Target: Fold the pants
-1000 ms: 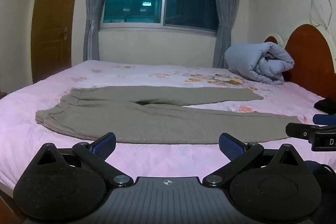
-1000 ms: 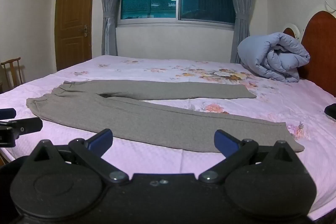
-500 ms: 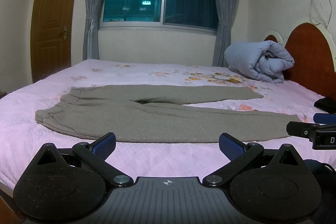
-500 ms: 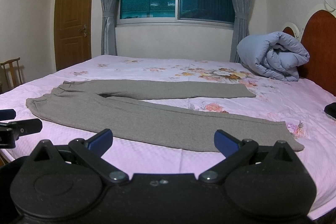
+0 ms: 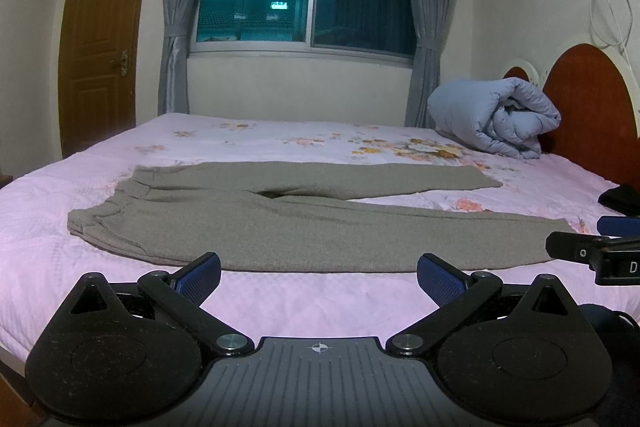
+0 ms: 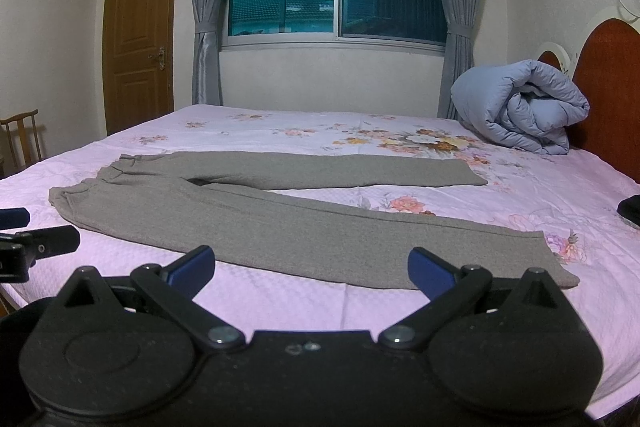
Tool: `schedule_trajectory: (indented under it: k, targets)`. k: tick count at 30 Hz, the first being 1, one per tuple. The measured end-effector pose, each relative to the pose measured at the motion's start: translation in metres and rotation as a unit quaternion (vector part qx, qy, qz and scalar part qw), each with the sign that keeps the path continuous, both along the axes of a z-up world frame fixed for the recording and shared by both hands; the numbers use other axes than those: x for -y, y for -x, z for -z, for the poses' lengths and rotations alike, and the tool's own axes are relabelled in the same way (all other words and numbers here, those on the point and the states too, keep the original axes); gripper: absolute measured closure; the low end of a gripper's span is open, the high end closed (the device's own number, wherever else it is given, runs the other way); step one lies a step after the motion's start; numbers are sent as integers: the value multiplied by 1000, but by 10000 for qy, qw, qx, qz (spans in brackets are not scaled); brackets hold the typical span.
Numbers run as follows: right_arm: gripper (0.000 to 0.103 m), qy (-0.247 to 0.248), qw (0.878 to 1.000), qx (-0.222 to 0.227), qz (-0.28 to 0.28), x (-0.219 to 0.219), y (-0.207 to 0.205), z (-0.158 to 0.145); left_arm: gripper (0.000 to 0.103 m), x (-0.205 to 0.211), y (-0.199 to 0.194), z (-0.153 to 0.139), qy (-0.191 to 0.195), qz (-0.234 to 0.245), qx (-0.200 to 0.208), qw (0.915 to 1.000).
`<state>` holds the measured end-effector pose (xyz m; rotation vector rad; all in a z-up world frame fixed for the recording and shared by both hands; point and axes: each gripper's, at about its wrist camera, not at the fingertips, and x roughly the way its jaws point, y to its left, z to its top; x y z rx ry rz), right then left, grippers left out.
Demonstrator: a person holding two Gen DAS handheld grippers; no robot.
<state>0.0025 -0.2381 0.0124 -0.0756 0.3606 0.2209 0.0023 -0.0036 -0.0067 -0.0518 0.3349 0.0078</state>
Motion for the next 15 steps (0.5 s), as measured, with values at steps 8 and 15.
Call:
schedule_trajectory:
  k: [8,15]
  targets:
    - [6,2,10000,-3,0,0,0,0,0,0,0,-1,2,0,-1,10000]
    - [6,2,10000,0,0,-1,1,0,0,0,-1,-2,-3,-3,-6,10000]
